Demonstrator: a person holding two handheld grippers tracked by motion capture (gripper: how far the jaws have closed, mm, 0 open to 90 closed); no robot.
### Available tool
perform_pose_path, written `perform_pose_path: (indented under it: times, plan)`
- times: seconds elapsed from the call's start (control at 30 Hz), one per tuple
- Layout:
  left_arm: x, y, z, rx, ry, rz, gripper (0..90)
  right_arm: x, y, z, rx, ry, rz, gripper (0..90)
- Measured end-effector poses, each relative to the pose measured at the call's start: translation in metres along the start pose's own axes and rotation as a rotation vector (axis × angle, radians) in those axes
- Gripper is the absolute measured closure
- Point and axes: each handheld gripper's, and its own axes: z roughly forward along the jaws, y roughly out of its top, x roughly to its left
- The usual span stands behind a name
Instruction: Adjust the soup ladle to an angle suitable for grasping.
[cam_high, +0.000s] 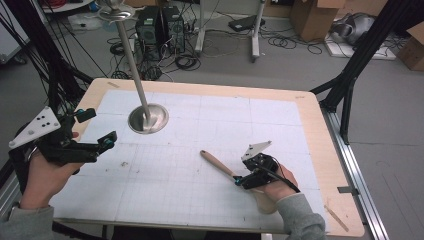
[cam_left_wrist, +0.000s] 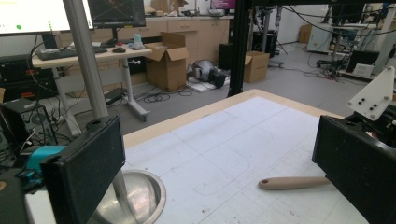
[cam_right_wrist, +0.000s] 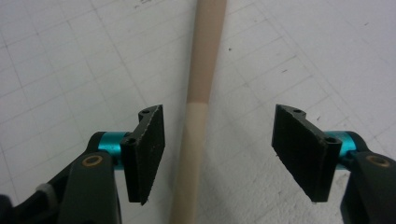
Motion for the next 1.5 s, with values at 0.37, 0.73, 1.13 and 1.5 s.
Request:
perform_pose_path:
  times: [0.37, 0.73, 1.13, 1.5]
  plan:
    - [0.001, 0.000, -0.002, -0.001, 0.004, -0.001, 2.9, 0.004, 0.002, 0.011, 0.096, 0.020, -0.038, 44.9]
    - [0.000, 0.000, -0.002, -0.001, 0.005, 0.000, 2.9, 0.006, 0.003, 0.016, 0.162, 0.025, -0.045, 55.7]
    - [0.001, 0.001, -0.004, -0.003, 0.009, 0.000, 2.9, 0.009, 0.004, 0.019, 0.212, 0.048, -0.044, 71.9]
    - [0.000, 0.002, -0.006, -0.007, 0.008, 0.002, 2.9, 0.012, 0.005, 0.018, 0.223, 0.007, -0.020, 78.4]
